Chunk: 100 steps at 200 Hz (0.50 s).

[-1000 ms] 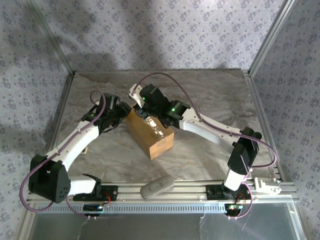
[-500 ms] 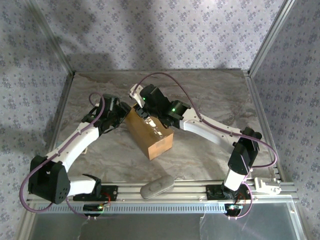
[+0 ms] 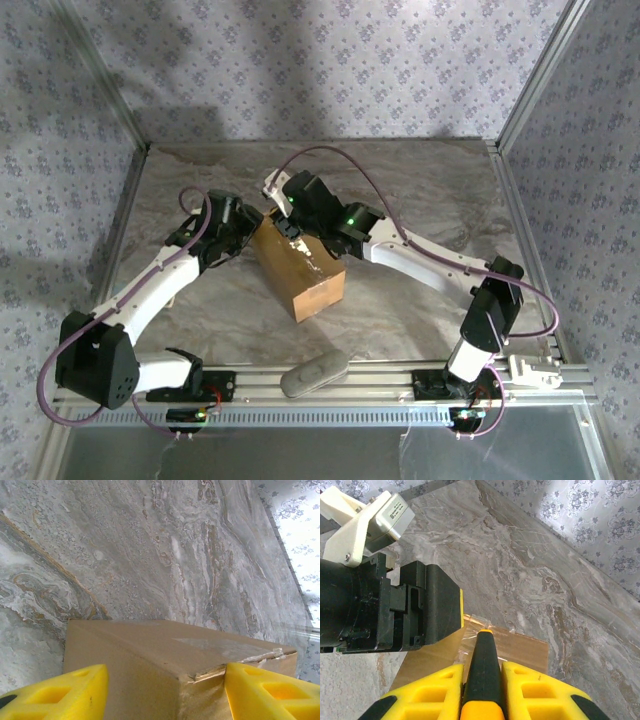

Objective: Unpack the express box

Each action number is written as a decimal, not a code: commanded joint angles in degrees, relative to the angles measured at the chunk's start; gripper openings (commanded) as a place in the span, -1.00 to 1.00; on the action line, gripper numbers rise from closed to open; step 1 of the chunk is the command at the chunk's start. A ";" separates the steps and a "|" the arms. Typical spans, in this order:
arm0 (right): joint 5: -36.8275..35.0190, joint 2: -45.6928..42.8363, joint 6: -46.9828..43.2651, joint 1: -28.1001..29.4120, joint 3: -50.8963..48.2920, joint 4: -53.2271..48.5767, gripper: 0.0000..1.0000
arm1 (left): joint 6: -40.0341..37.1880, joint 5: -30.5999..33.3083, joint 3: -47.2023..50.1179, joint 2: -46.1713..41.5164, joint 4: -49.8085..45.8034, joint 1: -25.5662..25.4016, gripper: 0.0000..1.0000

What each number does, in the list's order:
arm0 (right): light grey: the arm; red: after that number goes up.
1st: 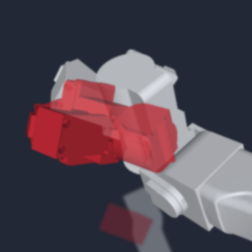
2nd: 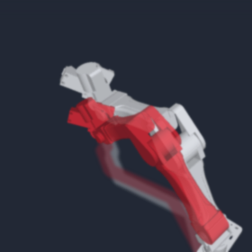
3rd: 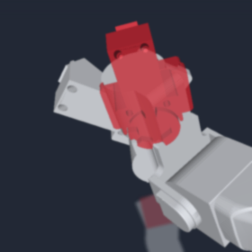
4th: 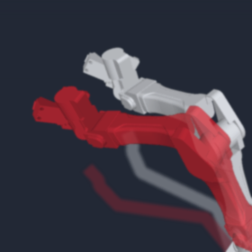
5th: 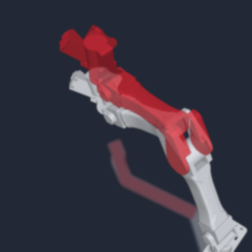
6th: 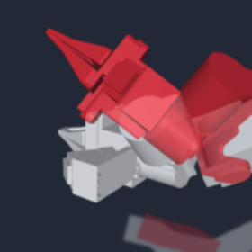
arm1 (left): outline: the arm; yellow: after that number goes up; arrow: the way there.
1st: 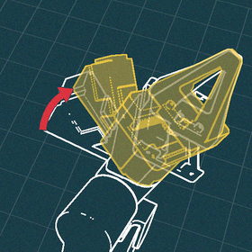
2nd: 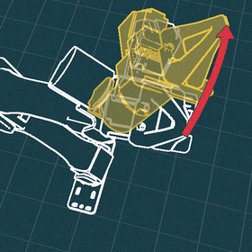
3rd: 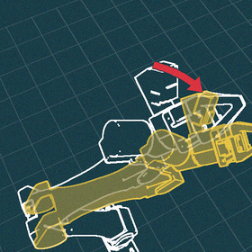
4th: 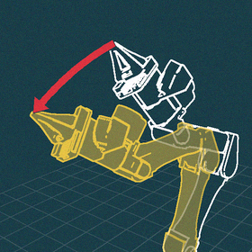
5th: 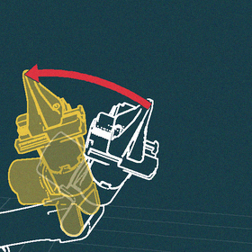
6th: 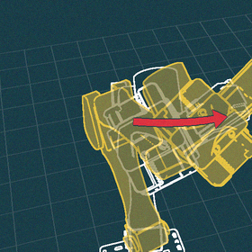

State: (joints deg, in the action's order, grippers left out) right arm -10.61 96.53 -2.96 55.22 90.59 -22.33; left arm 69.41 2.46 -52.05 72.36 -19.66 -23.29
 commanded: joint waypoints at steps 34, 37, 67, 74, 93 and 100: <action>1.12 -2.83 2.20 1.74 -2.17 -6.81 -1.00 | 1.48 4.04 1.42 1.25 -6.72 -0.17 0.24; 1.12 -2.84 2.32 1.72 -2.12 -6.78 -1.00 | 1.52 4.11 1.35 1.28 -6.78 -0.21 0.24; 1.01 -2.54 3.47 1.69 -1.75 -7.27 -1.00 | 1.54 4.40 1.26 1.04 -6.43 -0.69 0.24; 0.74 -2.22 3.70 1.73 -1.48 -7.62 -1.00 | 1.21 4.48 1.19 0.79 -6.00 -0.91 0.24; -0.14 -1.49 4.27 1.64 -1.05 -8.11 -1.00 | -0.48 4.40 0.91 -0.63 -4.71 -1.06 0.29; -0.41 -1.25 4.43 1.48 -0.79 -8.31 -1.00 | -1.17 4.32 0.81 -1.29 -4.44 -1.06 0.32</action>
State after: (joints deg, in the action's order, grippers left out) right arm -11.79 95.66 -0.84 55.77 89.76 -22.96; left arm 69.97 4.03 -52.05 72.01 -19.90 -24.32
